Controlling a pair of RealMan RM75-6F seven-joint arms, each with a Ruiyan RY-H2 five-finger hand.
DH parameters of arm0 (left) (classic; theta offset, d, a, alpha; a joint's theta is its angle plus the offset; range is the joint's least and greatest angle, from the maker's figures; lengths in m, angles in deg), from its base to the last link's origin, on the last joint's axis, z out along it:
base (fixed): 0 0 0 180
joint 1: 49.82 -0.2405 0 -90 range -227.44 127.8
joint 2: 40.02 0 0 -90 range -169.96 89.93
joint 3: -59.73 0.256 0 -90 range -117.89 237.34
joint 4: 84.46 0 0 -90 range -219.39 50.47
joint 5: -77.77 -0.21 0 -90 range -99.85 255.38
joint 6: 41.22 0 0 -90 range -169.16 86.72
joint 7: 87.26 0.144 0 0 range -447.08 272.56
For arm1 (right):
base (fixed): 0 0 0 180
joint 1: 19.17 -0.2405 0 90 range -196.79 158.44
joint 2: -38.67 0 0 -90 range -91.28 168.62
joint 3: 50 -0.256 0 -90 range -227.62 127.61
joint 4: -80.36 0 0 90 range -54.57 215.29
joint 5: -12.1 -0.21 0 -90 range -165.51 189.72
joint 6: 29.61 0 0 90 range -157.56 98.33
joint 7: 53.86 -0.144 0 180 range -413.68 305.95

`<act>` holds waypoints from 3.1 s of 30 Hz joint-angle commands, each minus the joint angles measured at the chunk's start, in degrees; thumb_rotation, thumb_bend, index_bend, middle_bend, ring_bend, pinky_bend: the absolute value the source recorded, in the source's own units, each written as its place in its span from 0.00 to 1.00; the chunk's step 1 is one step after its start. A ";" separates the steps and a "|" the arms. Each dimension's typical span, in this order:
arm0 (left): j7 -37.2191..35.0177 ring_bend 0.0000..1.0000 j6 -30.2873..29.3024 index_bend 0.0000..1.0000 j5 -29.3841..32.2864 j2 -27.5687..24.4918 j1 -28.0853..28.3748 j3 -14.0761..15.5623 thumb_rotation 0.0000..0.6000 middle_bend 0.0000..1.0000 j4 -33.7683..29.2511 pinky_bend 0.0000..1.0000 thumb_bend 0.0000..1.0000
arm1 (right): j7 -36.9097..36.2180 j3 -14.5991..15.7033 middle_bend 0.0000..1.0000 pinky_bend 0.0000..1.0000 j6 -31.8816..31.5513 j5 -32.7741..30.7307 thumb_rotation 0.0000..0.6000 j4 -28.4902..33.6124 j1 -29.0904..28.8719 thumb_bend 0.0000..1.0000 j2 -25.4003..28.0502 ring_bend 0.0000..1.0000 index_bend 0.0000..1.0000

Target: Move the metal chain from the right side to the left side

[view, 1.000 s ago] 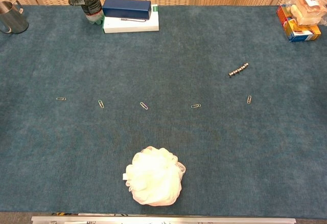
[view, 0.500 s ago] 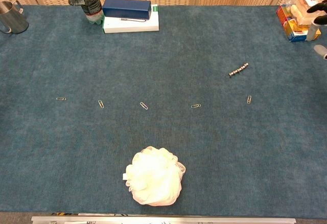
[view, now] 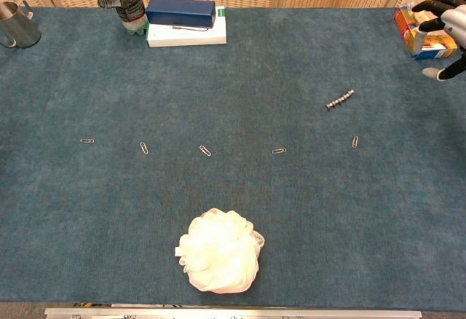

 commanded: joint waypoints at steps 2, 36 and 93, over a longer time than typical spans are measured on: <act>-0.26 0.27 0.35 0.26 0.20 0.04 0.12 -0.03 1.00 0.33 0.16 0.26 0.18 | 0.56 0.11 0.08 0.09 1.90 -0.73 1.00 -2.07 -1.71 0.21 -1.61 0.00 0.48; -3.44 0.27 1.06 0.28 0.09 0.45 -0.57 0.85 1.00 0.33 1.91 0.26 0.18 | 1.54 3.13 0.05 0.05 10.16 0.08 1.00 -17.16 -10.60 0.21 -15.40 0.00 0.52; -6.89 0.27 1.59 0.28 0.21 1.64 -1.40 1.06 1.00 0.33 5.47 0.26 0.18 | 7.24 4.17 0.05 0.04 16.11 -4.36 1.00 -20.32 -14.85 0.28 -19.56 0.00 0.53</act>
